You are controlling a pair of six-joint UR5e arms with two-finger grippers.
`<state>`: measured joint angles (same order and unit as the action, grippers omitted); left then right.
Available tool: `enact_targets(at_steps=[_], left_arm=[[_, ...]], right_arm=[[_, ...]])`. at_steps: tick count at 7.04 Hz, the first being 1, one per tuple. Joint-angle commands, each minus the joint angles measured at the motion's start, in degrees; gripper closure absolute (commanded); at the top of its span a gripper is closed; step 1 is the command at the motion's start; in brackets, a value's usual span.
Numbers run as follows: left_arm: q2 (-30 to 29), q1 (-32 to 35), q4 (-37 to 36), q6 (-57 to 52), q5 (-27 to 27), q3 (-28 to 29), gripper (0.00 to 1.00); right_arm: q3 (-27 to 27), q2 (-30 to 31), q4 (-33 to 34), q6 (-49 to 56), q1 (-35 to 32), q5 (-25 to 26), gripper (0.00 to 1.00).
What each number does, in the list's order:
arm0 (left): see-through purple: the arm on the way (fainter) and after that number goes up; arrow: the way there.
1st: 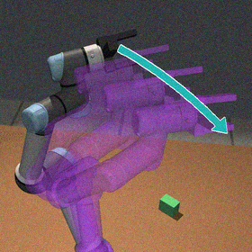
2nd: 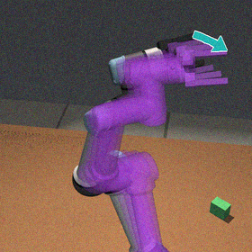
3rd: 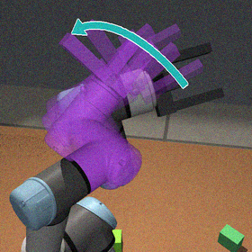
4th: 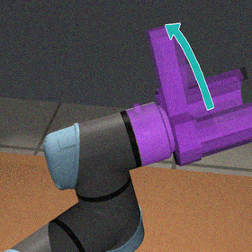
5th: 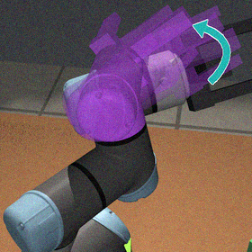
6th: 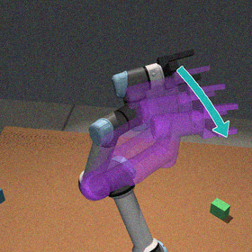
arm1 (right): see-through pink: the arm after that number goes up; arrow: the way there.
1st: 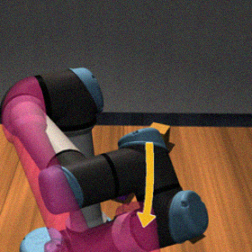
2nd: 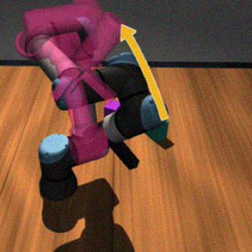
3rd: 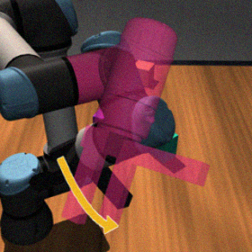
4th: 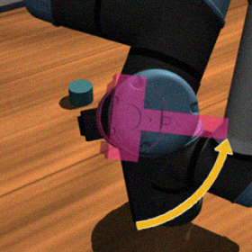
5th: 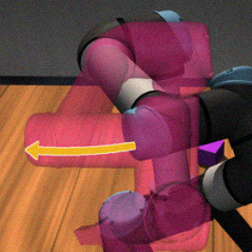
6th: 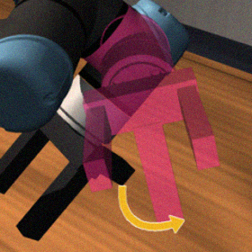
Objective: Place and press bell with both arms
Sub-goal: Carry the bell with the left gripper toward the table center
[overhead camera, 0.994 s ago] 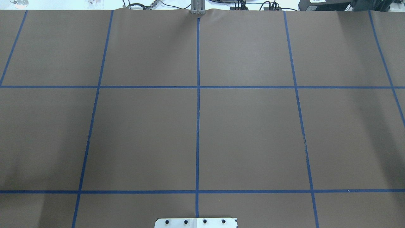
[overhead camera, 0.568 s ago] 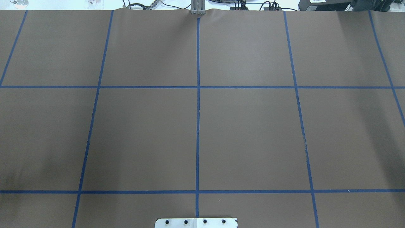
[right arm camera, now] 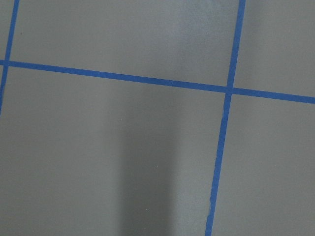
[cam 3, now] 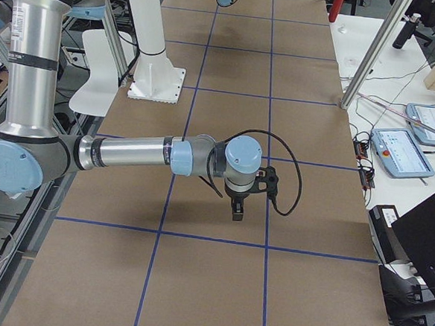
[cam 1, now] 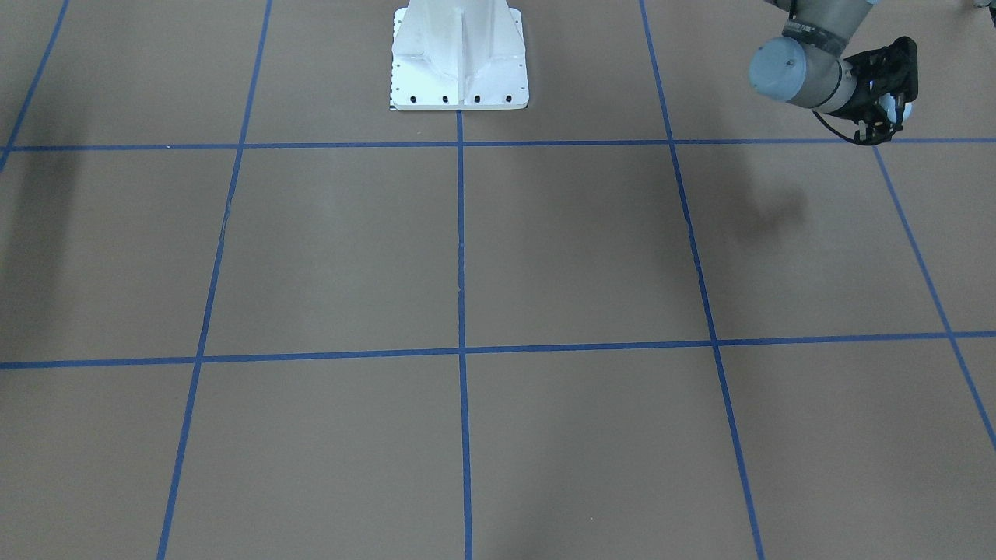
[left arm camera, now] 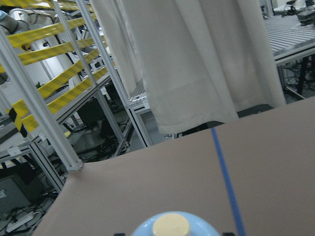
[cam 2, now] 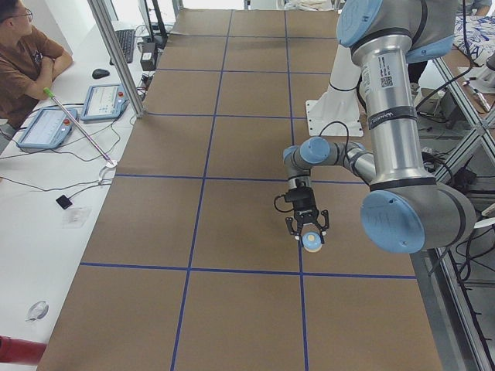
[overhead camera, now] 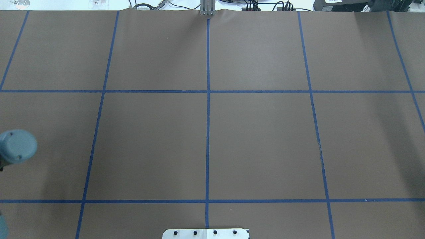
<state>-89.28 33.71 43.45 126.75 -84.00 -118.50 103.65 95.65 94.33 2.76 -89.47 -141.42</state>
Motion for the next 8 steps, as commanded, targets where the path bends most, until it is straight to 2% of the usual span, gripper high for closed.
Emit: enact_targets(at_steps=[1, 2, 3, 4, 5, 7, 8], left_arm=[[-19.5, 10.1, -1.8, -21.2, 9.8, 7.7, 1.00], [-24.1, 10.3, 2.6, -30.1, 11.0, 8.0, 1.00], [-26.5, 10.1, 10.4, -30.9, 12.3, 8.1, 1.00], [-29.8, 8.6, 14.1, -31.1, 14.2, 8.0, 1.00], [-32.2, 4.2, 17.2, -31.0, 17.8, 9.2, 1.00], [-34.3, -1.9, 33.6, -31.3, 26.4, 13.4, 1.00], [-34.3, -4.0, 43.6, -34.5, 27.3, 16.2, 1.00]], right_arm=[[-0.1, -0.3, 0.0, -1.4, 0.0, 0.0, 0.00], [-0.7, -0.6, 0.1, -1.5, 0.0, 0.0, 0.00], [-1.0, -0.6, 0.1, -2.0, 0.0, 0.0, 0.00], [-0.9, -0.6, 0.2, -2.1, 0.0, -0.1, 0.00], [-0.9, -0.5, 0.2, -2.1, 0.0, -0.4, 0.00], [-1.0, -0.8, 0.2, -2.1, 0.0, -0.7, 0.00], [-1.5, -0.9, 0.2, -2.1, 0.0, -0.7, 0.00]])
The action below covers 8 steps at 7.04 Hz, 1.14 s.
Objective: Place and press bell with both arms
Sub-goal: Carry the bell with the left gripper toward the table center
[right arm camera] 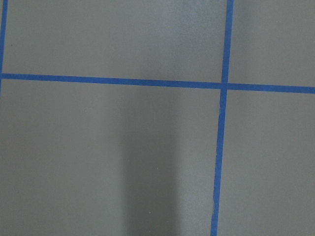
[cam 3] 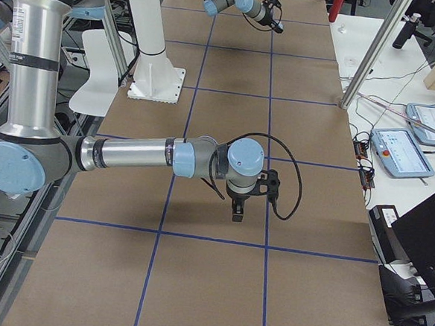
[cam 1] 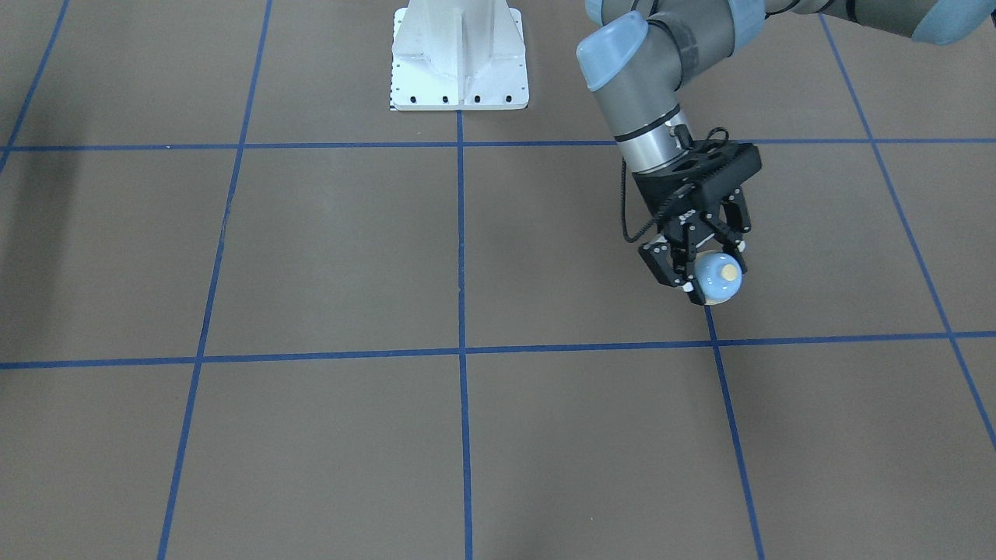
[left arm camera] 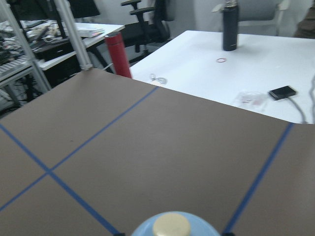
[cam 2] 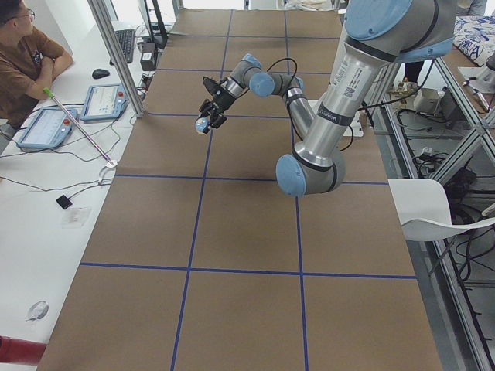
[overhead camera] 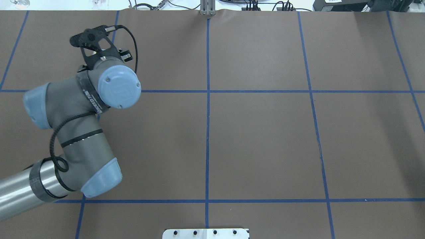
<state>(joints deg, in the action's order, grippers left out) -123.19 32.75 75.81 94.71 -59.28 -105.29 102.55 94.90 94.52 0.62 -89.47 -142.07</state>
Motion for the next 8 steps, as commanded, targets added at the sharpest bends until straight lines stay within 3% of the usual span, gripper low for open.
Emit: enact_targets(at_steps=[1, 3, 6, 8], left_arm=[[-1.0, -3.7, 23.6, -7.4, 3.5, 9.0, 1.00], [-6.2, -3.7, 42.8, -19.6, 3.6, 23.0, 1.00], [-10.2, -4.1, 55.5, -33.2, -1.7, 29.9, 1.00], [-14.1, -5.6, 63.9, -35.8, -5.4, 37.4, 1.00]], right_arm=[[-0.9, -0.2, 0.0, 0.0, 0.0, 0.0, 0.00], [-1.3, -0.2, 0.0, 0.0, 0.0, 0.0, 0.00], [-1.6, -0.3, 0.0, -0.2, 0.0, 0.0, 0.00], [-2.3, -0.2, -0.1, -0.2, 0.0, 0.0, 0.00]])
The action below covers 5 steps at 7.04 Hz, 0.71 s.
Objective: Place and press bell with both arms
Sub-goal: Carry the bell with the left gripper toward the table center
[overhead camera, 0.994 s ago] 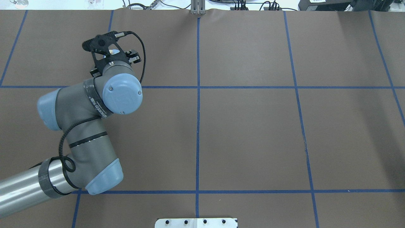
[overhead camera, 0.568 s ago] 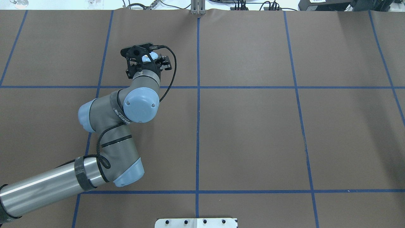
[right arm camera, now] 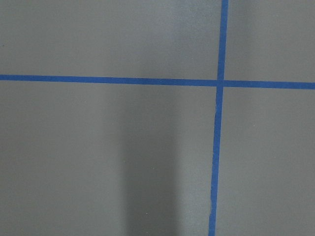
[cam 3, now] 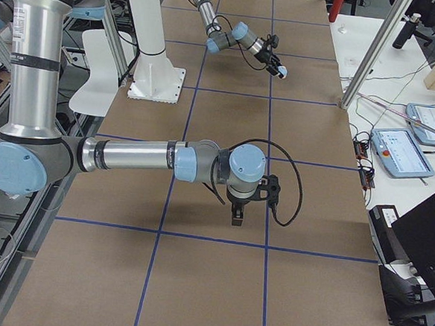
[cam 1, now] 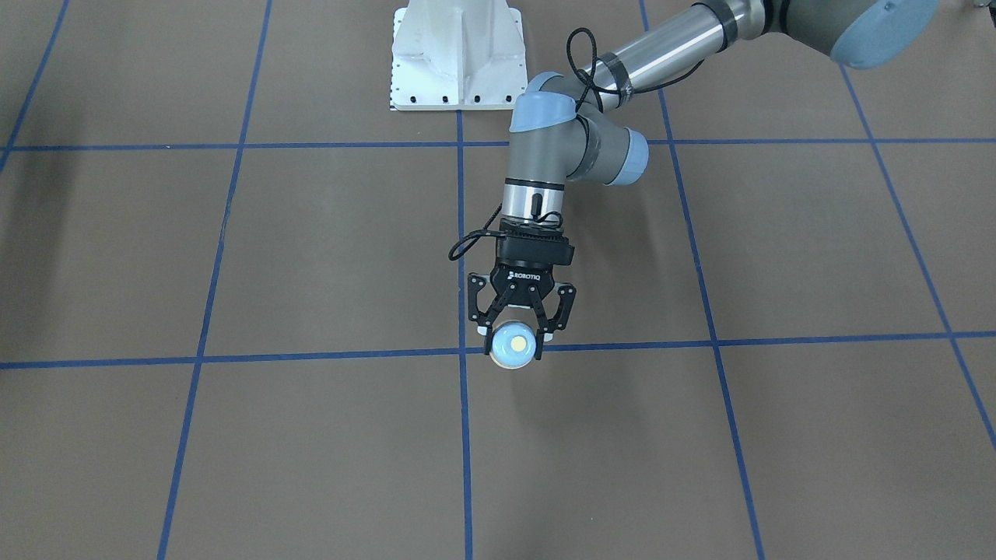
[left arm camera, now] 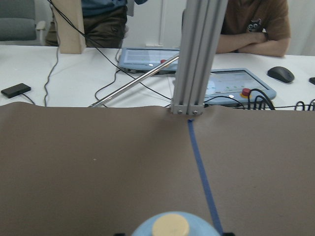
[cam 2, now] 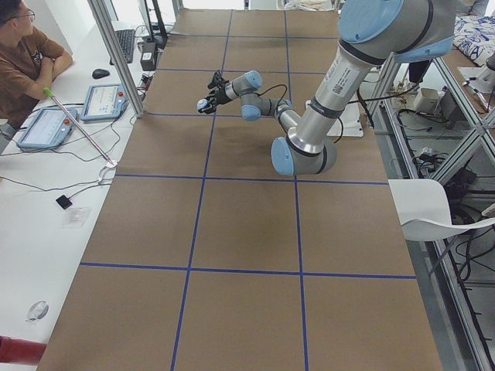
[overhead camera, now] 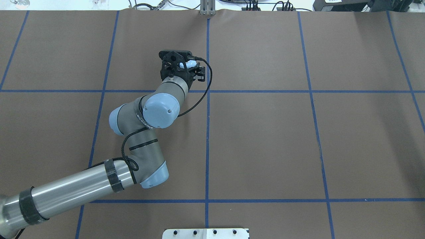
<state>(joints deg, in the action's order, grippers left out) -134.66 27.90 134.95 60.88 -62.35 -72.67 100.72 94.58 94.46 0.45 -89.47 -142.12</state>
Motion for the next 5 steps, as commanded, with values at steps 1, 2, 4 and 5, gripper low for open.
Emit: enact_targets(at_steps=[1, 2, 4, 5], left_arm=[[-5.0, -2.0, 7.6, -2.2, -2.3, 9.4, 1.00], [-5.2, -2.8, 8.3, -2.3, -2.3, 10.3, 1.00], [-5.2, -4.2, 8.3, -2.5, -2.3, 11.0, 1.00], [-5.2, -4.7, 8.3, -2.6, -2.4, 10.9, 1.00]], right_arm=[[-0.4, 0.2, 0.0, 0.0, 0.0, -0.4, 0.00], [-0.5, 0.2, 0.1, 0.0, 0.0, -0.9, 0.00], [-0.5, 0.2, 0.1, 0.0, 0.0, -0.8, 0.00], [-0.5, 0.2, 0.1, 0.0, 0.0, -0.9, 0.00]])
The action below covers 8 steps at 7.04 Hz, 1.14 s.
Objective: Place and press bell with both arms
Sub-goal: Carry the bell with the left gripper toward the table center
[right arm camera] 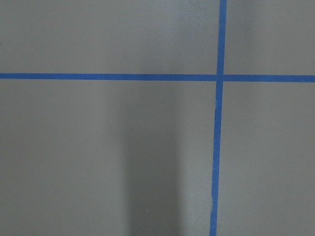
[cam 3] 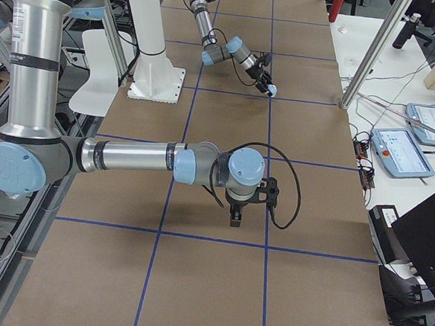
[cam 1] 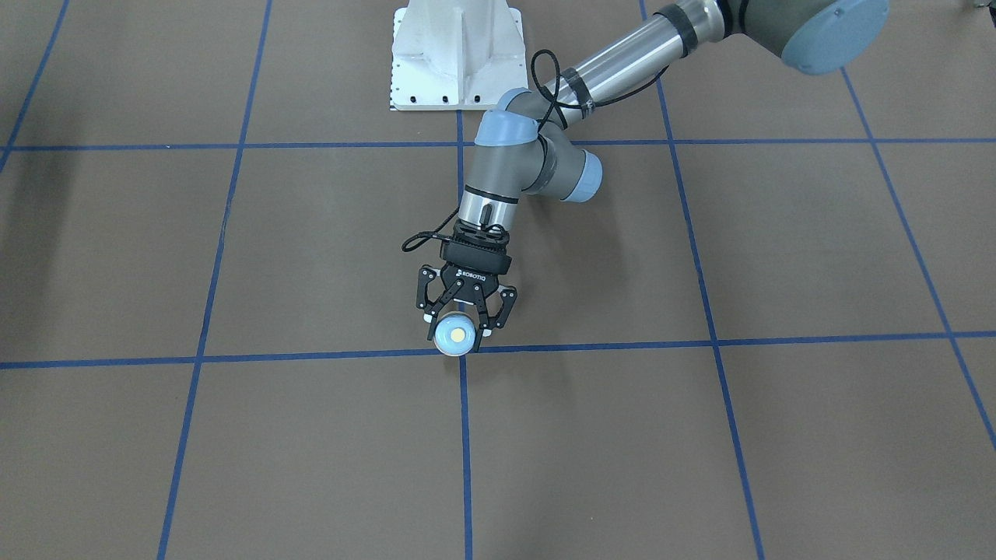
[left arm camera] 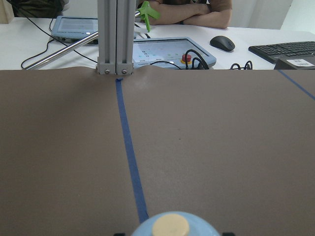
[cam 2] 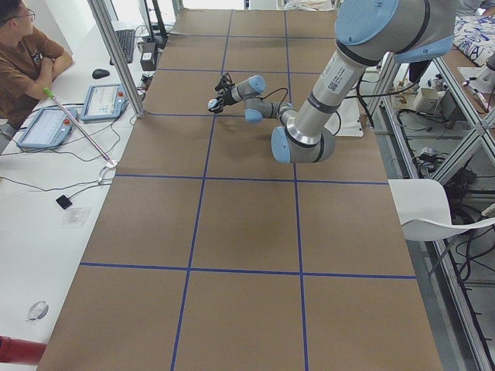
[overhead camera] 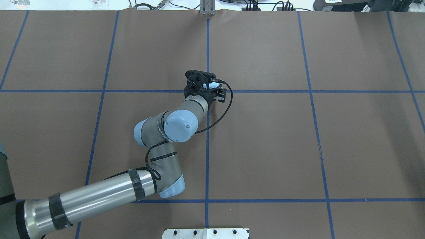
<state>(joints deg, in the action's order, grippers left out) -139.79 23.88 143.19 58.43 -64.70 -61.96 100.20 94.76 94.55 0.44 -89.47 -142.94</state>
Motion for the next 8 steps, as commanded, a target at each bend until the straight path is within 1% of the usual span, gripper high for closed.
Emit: enact_targets(at_steps=[1, 5, 6, 7, 8], left_arm=[[0.0, -1.4, 0.1, -0.2, -0.2, 0.2, 1.00], [-0.1, -2.6, -0.1, -0.3, 0.3, 0.2, 1.00], [-0.2, -2.8, -0.1, -0.3, 0.4, 0.1, 0.84], [-0.5, -3.0, -0.1, -0.2, 0.4, 0.0, 0.49], [-0.5, -3.4, -0.2, -0.2, 0.5, -0.2, 0.38]], right_arm=[[0.0, 0.0, 0.0, 0.1, 0.0, -0.1, 0.00], [0.0, 0.2, 0.0, 0.1, 0.0, -0.1, 0.00], [0.0, 0.2, 0.0, 0.1, 0.0, -0.1, 0.00], [0.0, 0.2, 0.0, 0.1, 0.0, -0.1, 0.00], [0.0, 0.2, 0.0, 0.1, 0.0, -0.1, 0.00]])
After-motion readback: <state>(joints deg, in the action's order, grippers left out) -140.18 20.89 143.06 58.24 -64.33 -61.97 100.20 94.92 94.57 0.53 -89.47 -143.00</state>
